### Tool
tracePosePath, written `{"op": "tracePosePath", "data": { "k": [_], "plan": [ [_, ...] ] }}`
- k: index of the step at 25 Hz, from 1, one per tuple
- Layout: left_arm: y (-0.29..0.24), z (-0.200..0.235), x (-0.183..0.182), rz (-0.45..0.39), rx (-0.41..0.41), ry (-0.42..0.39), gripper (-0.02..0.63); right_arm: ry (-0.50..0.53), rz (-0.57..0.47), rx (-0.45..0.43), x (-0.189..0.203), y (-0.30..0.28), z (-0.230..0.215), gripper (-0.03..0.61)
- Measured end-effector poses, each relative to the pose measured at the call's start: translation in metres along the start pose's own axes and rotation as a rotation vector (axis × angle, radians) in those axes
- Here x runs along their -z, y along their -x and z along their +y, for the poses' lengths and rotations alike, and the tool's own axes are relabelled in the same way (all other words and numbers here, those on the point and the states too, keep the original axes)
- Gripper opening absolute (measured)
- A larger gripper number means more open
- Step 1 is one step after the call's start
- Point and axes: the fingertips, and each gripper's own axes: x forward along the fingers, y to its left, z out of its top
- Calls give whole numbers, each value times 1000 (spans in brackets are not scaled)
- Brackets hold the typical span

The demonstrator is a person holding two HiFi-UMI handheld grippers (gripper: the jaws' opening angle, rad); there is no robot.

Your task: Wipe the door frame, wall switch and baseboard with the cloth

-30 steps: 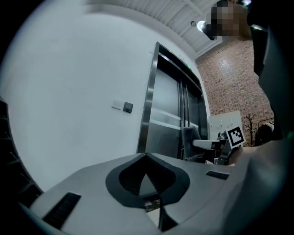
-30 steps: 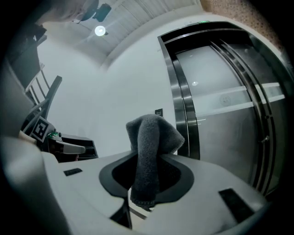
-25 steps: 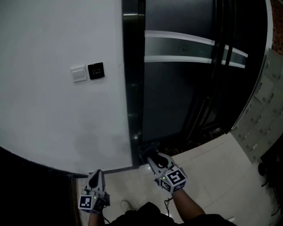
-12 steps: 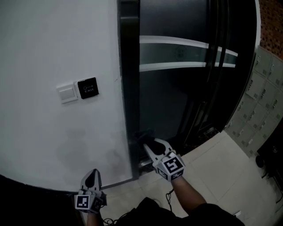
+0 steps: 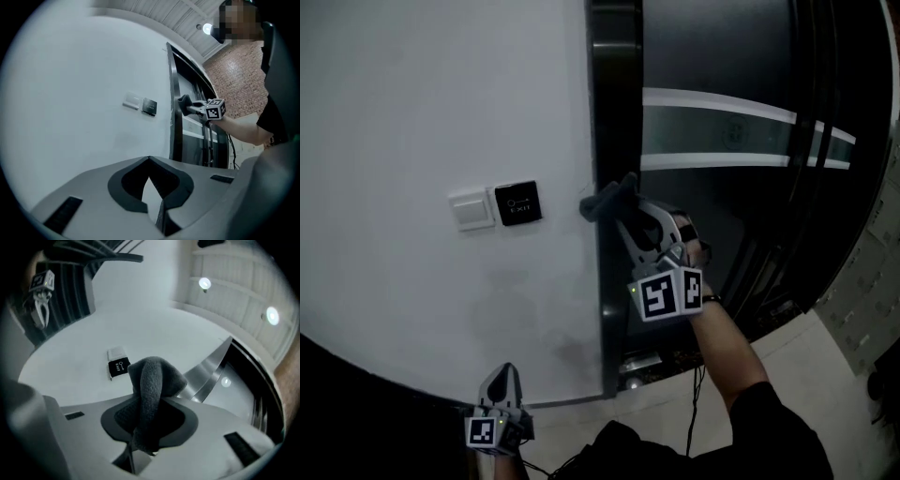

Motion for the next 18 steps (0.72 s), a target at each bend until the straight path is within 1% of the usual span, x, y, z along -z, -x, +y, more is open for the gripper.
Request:
{"op": "tracePosePath", "data": {
  "k": [2,3,5,7,12,18],
  "plan": [
    [-1,-1,2,-3,-29,14,-6,147,-9,62,-7,-13,-18,92],
    [-3,-2,4,-6,-36,22,-6,194,-9,85,-7,-19,-23,92],
    [-7,-5,9,-3,-40,24,-6,245,3,103,-1,-30,-24,92],
    [-12,-9,14,8,-36,16,-6,259,20,82,13,-39,-15,92],
    [-16,-15,23,47,-28,28,-6,268,38,-14,38,-41,26,94],
    [-19,-13,32,78,-18,37,-6,228,62,-72,52,-33,56,95]
  ]
}}
